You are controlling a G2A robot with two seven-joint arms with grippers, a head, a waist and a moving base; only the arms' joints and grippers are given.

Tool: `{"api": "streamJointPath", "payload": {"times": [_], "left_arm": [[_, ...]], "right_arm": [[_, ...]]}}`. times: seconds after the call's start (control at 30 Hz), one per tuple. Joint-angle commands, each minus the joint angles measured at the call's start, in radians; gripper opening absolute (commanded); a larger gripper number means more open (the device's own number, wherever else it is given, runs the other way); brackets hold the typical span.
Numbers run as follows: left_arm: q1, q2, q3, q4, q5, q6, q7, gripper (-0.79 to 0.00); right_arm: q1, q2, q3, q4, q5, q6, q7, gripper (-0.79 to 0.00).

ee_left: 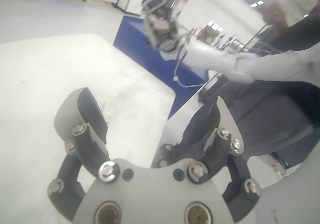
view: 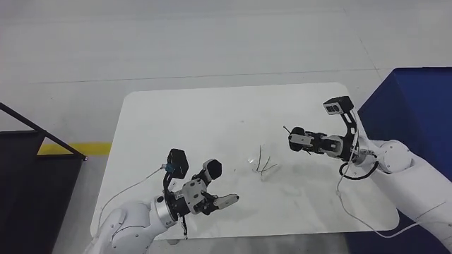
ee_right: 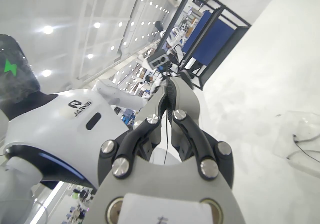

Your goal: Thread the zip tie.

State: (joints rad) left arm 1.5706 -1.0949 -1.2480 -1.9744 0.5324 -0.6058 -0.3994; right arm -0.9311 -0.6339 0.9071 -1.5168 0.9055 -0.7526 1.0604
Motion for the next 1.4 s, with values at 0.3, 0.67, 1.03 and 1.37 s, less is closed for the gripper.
{"api": "streamJointPath", "payload": {"times": [0.3,0.67,1.03,1.37], "left_arm": [[-0.001,0.008,-0.042,0.078,-0.089,-0.029,-0.023,0.000],[-0.001,0.008,-0.042,0.078,-0.089,-0.029,-0.023,0.000],[-0.001,0.008,-0.042,0.078,-0.089,-0.029,-0.023,0.000],[-0.001,0.008,-0.042,0.078,-0.089,-0.029,-0.023,0.000]], "right_arm": [[0.049,0.001,0.041,-0.160,-0.198,0.015,0.022,-0.785],[0.250,-0.045,-0.008,-0.459,-0.286,0.138,0.145,-0.785],[0.264,-0.052,-0.003,-0.544,-0.457,0.165,0.115,-0.785],[0.314,-0.067,0.148,-0.655,-0.521,0.109,-0.191,-0.785]]}}
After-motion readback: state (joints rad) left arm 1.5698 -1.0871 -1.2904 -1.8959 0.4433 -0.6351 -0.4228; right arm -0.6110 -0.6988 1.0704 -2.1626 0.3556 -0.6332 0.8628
